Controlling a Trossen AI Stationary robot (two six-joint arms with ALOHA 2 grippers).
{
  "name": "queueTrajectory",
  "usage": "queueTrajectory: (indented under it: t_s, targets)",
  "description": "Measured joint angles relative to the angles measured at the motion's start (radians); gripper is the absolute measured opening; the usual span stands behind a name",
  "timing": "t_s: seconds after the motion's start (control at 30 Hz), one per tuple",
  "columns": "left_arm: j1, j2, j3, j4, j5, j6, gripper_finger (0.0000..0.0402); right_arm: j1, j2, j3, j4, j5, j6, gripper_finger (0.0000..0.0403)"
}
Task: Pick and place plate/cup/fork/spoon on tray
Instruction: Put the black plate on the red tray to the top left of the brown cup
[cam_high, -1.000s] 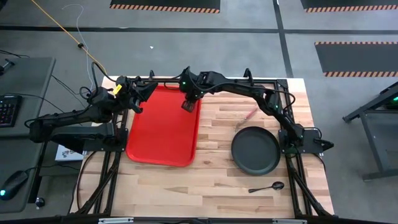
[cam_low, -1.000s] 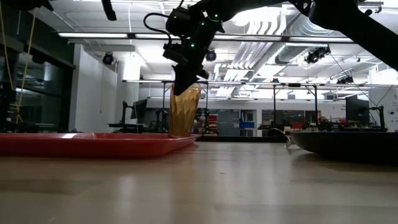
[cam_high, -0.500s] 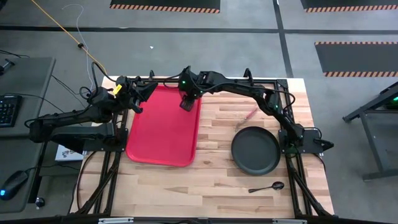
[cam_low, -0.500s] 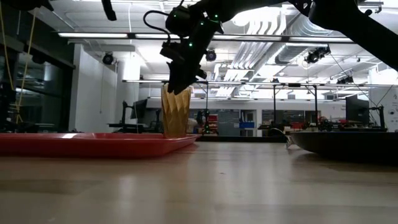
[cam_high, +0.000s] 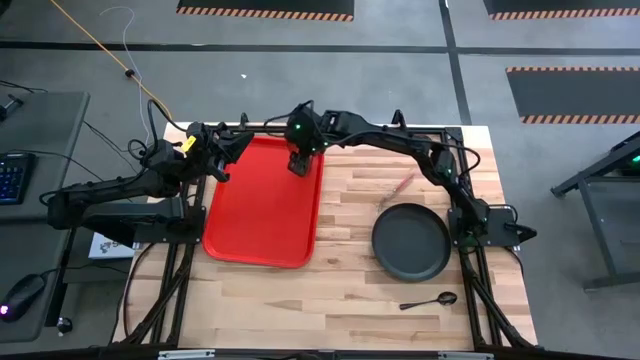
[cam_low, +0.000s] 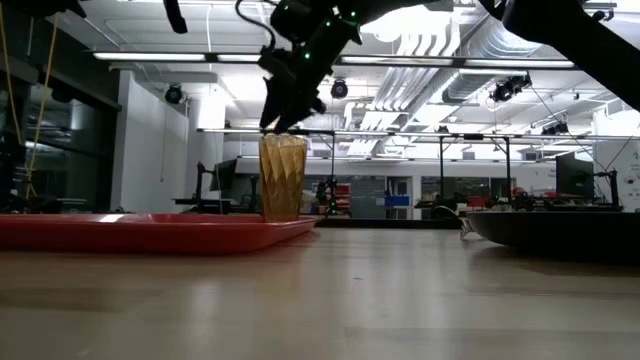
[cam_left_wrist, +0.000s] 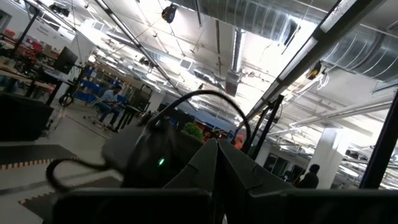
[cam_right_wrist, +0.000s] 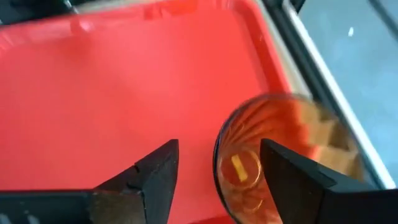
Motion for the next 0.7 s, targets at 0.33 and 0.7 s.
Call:
queueTrajectory:
  t_s: [0.33,0.7]
  targets:
    - [0.000,0.000,0.000,-0.003,0.000,0.023,0.0003,-0.036,-0.155,0.059,-0.163,-0.104,-0.096,0.0218]
    - [0.000,0.002,0.000,-0.007,0.000,-0.040,0.0003,-0.034,-0.457,-0.216,-0.449,-0.045,0.015,0.0217]
